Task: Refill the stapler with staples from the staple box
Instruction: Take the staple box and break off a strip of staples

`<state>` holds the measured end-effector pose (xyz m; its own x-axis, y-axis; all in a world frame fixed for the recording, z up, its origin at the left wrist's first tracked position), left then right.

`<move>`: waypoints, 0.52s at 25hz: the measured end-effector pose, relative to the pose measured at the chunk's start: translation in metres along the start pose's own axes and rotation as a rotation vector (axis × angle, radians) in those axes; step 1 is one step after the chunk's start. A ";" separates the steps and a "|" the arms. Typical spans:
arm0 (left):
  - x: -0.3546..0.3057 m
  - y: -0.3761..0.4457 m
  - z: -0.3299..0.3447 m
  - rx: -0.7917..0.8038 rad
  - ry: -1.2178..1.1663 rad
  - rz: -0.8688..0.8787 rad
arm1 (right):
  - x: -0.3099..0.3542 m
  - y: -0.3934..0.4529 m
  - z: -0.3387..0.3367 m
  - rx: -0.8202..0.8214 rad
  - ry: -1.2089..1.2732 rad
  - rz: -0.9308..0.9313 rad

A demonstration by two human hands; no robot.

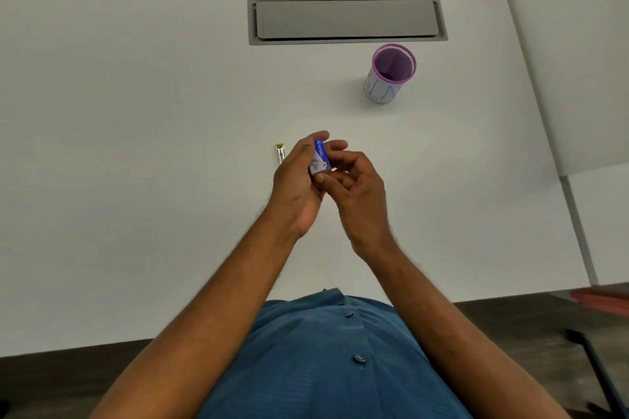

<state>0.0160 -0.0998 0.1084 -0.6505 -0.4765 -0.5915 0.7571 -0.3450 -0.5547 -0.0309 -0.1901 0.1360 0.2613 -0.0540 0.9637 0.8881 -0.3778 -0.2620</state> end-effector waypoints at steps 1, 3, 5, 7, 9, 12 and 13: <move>0.000 -0.006 0.003 0.002 0.027 0.023 | 0.000 -0.004 -0.003 -0.011 0.041 0.001; -0.002 -0.015 0.006 -0.005 0.085 0.076 | -0.002 -0.011 -0.005 -0.035 0.139 0.016; -0.003 -0.021 0.011 -0.001 0.154 0.116 | -0.004 -0.014 -0.006 -0.072 0.241 0.044; 0.000 -0.027 0.013 0.000 0.203 0.128 | -0.006 -0.017 -0.008 -0.096 0.321 0.055; 0.001 -0.030 0.015 0.015 0.213 0.113 | -0.009 -0.019 -0.009 -0.108 0.329 0.066; -0.002 -0.028 0.013 0.046 0.167 0.044 | -0.011 -0.023 -0.009 -0.100 0.306 0.096; -0.003 -0.027 0.011 0.042 0.155 0.016 | -0.011 -0.024 -0.007 -0.089 0.302 0.102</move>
<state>-0.0018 -0.0980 0.1313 -0.6375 -0.3523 -0.6852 0.7671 -0.3733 -0.5218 -0.0579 -0.1872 0.1324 0.2120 -0.3621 0.9077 0.8229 -0.4348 -0.3656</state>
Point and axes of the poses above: each hand's wrist, its own y-axis towards the middle knuckle, its own z-axis out of the palm, x = y × z, the point moved 10 cm from there along y, towards the middle knuckle, and after that the axes turned 1 degree about z, right-handed, at the moved point
